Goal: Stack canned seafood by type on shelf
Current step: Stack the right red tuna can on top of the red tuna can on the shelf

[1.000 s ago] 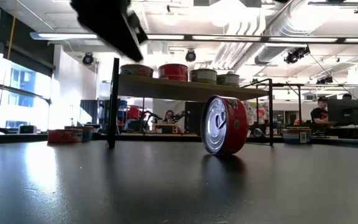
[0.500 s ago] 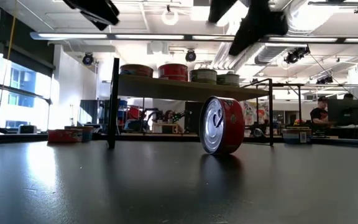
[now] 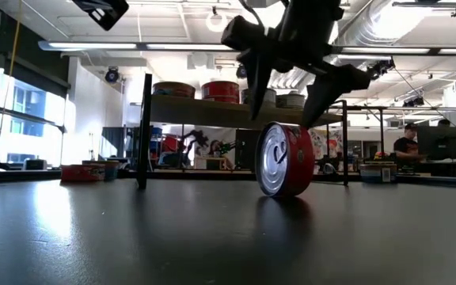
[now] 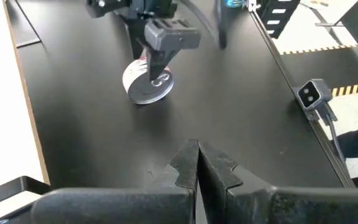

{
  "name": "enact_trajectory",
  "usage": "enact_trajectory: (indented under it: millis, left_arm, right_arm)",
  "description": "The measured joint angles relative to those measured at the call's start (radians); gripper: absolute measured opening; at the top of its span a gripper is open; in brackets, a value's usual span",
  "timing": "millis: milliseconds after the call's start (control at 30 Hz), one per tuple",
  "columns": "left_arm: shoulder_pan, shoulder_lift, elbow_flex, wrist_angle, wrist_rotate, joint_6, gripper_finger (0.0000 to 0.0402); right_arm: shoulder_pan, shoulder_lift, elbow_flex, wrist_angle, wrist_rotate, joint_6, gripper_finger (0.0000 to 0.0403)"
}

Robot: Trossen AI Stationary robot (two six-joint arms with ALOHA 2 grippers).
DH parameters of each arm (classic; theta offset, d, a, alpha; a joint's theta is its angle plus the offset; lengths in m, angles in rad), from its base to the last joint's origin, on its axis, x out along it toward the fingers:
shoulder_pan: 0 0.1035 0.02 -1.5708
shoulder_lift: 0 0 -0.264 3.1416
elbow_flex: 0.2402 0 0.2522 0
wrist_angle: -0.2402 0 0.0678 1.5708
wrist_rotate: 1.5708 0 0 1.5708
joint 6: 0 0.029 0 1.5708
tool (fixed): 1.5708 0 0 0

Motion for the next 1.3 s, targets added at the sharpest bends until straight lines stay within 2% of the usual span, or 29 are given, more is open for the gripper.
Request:
enact_trajectory:
  millis: [333, 433, 533, 700, 833, 1000, 1167, 1233, 1300]
  left_arm:
    - [0.000, -0.001, 0.000, -0.001, -0.001, 0.008, 0.0000]
    - [0.000, -0.001, 0.000, 0.000, -0.001, 0.009, 0.0000]
    - [0.000, -0.001, 0.000, 0.000, -0.001, 0.009, 0.0000]
    - [0.000, -0.001, 0.000, 0.001, -0.017, 0.008, 0.0000]
    - [0.000, -0.001, 0.000, 0.000, -0.032, -0.035, 0.0000]
    - [0.000, -0.001, 0.000, 0.001, -0.034, -0.087, 0.0000]
    - [0.000, -0.001, 0.000, 0.012, -0.098, -0.127, 0.0000]
    - [0.000, -0.001, 0.000, 0.022, -0.122, -0.165, 0.0000]
    - [0.000, -0.001, 0.000, 0.040, -0.125, -0.201, 0.0000]
  right_arm:
    - [0.000, 0.066, 0.000, -0.009, -0.013, -0.046, 0.0312]
    - [0.000, 0.074, 0.000, -0.012, -0.025, -0.049, 0.0301]
    - [0.001, 0.075, 0.000, -0.028, -0.030, -0.056, 0.0255]
    - [0.001, 0.075, 0.000, -0.036, -0.030, -0.140, 0.0121]
    - [0.001, 0.059, -0.002, -0.039, -0.059, -0.242, 0.0115]
    - [0.008, -0.074, -0.002, -0.107, -0.120, -0.413, 0.0115]
    - [-0.002, -0.288, -0.092, -0.195, -0.055, -0.418, 0.0115]
    - [-0.034, -0.398, -0.174, -0.145, -0.032, -0.386, 0.0115]
    - [-0.069, -0.510, -0.267, -0.017, -0.001, -0.357, 0.0115]
